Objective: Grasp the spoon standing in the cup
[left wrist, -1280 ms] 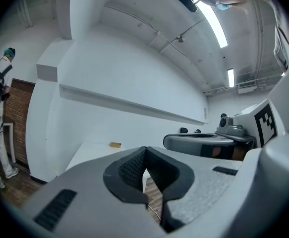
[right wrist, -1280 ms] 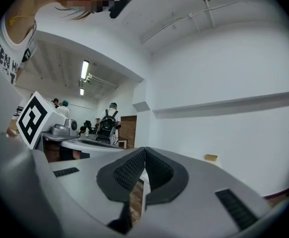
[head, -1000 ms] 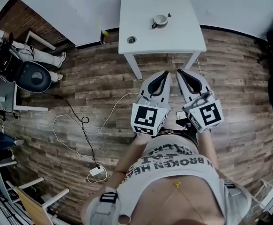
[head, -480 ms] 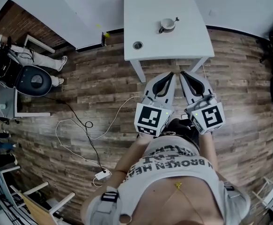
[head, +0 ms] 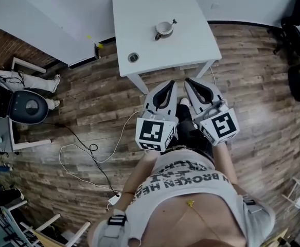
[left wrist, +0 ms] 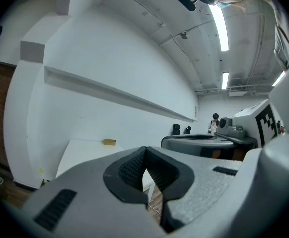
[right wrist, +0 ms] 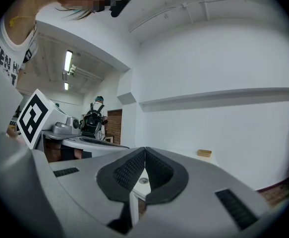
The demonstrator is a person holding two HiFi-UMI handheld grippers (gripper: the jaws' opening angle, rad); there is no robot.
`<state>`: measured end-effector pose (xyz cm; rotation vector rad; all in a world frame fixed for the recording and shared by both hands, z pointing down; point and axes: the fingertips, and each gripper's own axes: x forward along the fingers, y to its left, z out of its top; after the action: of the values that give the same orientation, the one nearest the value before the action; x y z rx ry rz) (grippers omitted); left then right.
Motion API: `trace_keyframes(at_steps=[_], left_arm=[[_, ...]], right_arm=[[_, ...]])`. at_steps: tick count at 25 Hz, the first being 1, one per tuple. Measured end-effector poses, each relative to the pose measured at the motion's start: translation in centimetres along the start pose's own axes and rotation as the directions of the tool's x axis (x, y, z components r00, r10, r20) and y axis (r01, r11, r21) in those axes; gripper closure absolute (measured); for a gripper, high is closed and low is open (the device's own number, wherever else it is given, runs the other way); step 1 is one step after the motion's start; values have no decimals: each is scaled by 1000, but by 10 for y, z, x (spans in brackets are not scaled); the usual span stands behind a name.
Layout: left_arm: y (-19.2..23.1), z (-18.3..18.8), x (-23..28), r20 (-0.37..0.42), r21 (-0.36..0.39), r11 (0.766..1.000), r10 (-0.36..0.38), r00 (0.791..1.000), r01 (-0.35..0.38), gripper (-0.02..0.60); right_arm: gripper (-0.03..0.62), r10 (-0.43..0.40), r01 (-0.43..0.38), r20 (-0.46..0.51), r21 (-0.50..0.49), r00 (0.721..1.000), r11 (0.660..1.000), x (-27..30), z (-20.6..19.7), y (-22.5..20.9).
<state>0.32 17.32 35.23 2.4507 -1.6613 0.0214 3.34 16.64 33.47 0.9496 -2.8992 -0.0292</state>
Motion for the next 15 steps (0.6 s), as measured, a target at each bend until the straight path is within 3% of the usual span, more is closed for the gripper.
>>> trace_keyframes(at_steps=[15], left_arm=[[54, 40, 140, 18, 2, 997, 76, 997, -76, 586]], right_arm=[[586, 129, -129, 25, -5, 991, 992, 104, 22, -111]])
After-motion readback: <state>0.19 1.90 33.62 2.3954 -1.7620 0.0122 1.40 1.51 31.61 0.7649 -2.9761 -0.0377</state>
